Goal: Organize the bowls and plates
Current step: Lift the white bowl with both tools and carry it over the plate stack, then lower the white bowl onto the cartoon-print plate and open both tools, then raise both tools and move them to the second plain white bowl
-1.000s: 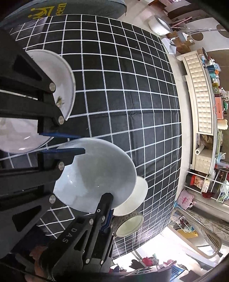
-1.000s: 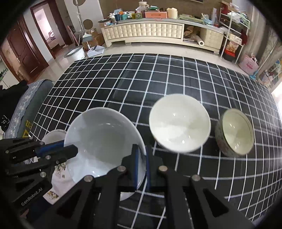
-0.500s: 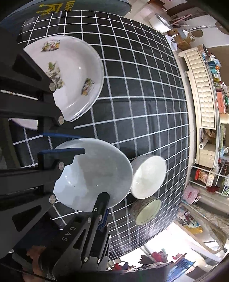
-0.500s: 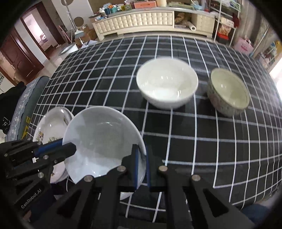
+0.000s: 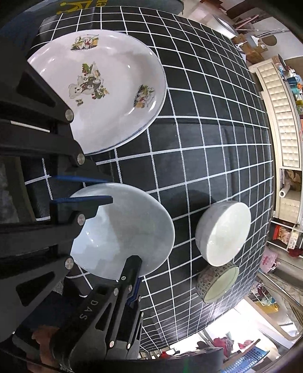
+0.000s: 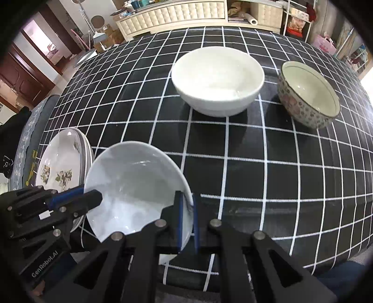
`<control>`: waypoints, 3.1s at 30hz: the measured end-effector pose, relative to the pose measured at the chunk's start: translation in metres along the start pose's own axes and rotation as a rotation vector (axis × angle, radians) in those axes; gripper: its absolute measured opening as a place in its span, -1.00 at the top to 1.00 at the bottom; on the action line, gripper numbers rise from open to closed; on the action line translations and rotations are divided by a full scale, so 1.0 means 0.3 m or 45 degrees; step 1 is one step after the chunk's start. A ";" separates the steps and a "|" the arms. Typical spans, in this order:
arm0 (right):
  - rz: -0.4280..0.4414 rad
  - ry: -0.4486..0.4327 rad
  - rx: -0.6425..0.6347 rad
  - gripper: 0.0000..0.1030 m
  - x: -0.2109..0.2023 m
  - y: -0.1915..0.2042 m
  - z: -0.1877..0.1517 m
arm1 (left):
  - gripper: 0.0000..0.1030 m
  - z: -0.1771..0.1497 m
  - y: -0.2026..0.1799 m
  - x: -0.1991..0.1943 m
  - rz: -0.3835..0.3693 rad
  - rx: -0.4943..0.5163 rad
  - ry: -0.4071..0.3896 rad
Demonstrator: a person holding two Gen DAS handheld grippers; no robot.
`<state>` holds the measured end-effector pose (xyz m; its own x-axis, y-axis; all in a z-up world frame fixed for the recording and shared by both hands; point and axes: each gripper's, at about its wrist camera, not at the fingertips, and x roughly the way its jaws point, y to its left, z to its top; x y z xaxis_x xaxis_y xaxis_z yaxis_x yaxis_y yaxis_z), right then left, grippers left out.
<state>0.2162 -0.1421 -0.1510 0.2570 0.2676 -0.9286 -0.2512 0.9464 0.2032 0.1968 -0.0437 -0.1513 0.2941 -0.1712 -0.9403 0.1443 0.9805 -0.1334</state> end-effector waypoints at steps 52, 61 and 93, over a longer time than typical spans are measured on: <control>-0.133 -0.502 0.007 -0.24 -0.418 -0.045 -0.006 | 0.06 0.025 -0.050 -0.341 0.101 0.110 -0.500; -0.166 -0.534 0.010 -0.29 -0.460 -0.089 0.071 | 0.05 0.130 -0.087 -0.381 0.076 0.154 -0.560; -0.157 -0.296 -0.023 -0.29 -0.136 -0.217 0.351 | 0.06 0.480 -0.077 -0.042 0.011 0.159 -0.324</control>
<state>0.3204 -0.1955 -0.0937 0.4936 0.1871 -0.8493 -0.2206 0.9716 0.0858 0.3258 -0.0782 -0.0913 0.5211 -0.1969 -0.8304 0.2515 0.9652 -0.0710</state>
